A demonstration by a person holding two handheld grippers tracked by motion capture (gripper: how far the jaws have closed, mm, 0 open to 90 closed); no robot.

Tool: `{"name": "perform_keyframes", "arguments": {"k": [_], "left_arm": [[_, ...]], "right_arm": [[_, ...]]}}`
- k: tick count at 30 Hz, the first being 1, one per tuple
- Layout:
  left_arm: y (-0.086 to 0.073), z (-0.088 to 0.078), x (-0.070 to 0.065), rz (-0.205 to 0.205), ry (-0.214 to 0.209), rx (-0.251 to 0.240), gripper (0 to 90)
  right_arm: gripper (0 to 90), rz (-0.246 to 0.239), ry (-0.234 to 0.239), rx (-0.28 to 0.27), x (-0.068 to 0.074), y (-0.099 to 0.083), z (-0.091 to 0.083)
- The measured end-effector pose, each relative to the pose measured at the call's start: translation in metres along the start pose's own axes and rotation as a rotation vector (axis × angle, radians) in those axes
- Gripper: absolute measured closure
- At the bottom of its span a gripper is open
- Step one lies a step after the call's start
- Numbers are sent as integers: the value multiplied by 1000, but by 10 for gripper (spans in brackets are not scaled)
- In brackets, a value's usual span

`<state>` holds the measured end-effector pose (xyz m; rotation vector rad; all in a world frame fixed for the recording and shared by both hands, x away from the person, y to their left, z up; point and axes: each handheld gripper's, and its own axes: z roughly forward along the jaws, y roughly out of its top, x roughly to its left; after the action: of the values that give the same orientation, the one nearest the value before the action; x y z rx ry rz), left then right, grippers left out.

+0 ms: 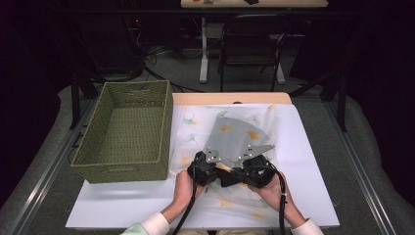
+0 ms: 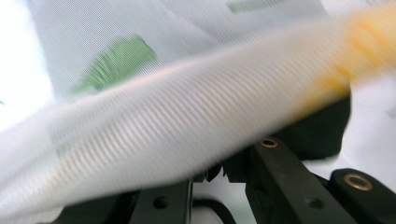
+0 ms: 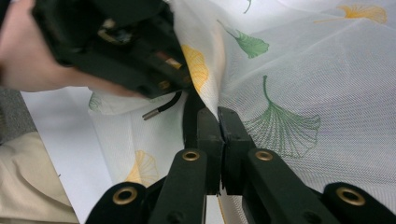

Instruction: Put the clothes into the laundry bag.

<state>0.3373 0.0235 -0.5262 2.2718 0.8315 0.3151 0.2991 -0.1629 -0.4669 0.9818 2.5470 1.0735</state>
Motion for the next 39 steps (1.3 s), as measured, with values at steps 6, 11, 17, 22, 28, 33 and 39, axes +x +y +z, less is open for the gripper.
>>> {"name": "perform_keyframes", "arguments": {"k": [6,11,17,22,28,33,39], "left_arm": [[2,1,2,3,11,-8,836],[5,5,8,0,11,21,687],[-7,-19,1,40,-12,72,478],[-22,-35,-2,50,-4,122,452],[-36,-28,2,9,-27,188,446],[-36,-23,2,3,-17,184,708],[-33,-25,-1,14,-4,132,708]], "right_arm": [[888,4,1,-10,0,1,-1],[887,26,-3,-10,-4,-1,-1],[885,23,-8,-10,-5,-2,-2],[885,18,-10,-6,-4,-2,-2],[885,18,-6,1,-3,-1,0],[885,14,-5,4,-2,-1,1],[884,14,-5,4,-2,-1,1]]}}
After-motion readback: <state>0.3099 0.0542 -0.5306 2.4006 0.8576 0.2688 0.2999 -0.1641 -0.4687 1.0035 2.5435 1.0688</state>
